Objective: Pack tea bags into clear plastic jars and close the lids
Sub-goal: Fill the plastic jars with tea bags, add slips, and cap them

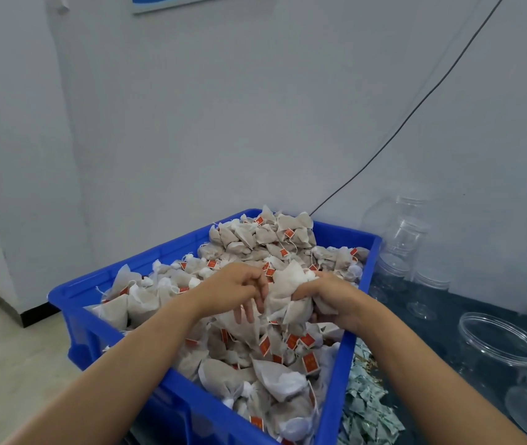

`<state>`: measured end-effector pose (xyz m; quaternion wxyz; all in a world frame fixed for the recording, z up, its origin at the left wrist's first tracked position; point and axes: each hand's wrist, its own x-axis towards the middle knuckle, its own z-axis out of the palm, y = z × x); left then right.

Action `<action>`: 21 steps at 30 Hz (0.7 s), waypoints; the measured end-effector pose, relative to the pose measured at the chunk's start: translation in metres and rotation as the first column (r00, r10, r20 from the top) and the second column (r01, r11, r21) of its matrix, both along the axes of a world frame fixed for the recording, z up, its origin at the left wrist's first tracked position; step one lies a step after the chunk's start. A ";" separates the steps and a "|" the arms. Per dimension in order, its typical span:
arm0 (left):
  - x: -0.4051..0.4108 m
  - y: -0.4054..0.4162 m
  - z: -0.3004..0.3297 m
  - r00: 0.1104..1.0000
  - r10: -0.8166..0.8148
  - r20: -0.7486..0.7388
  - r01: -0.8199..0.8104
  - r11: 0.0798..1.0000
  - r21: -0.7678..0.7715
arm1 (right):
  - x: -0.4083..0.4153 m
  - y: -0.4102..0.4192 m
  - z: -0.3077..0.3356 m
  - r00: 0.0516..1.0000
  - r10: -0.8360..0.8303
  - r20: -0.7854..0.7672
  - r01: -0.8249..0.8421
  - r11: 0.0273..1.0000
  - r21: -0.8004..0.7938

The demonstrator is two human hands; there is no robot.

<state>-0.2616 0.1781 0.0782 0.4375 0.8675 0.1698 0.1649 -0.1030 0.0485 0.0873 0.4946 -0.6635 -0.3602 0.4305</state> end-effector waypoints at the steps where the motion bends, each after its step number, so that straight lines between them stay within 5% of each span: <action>1: 0.001 -0.002 0.000 1.000 -0.010 -0.020 0.009 0.997 -0.071 | 0.001 0.001 0.000 0.999 0.007 -0.032 -0.007 1.000 -0.024; 4: 0.002 -0.003 0.004 0.999 -0.021 -0.043 0.009 0.962 -0.274 | 0.002 0.003 0.001 0.979 0.006 -0.203 -0.016 0.999 -0.045; 12: -0.002 -0.011 0.002 0.912 -0.301 -0.279 0.162 0.889 -0.428 | 0.003 0.000 0.004 0.885 0.006 -0.465 0.007 1.000 0.026; 18: 0.010 -0.036 -0.007 0.591 -0.403 -0.699 0.490 0.867 -0.085 | 0.012 -0.009 0.017 0.884 0.002 -0.467 0.037 0.997 0.075; 21: 0.021 -0.045 -0.019 0.616 -0.383 -0.688 0.578 0.814 0.064 | 0.016 -0.016 0.023 0.907 -0.013 -0.420 0.046 0.997 0.067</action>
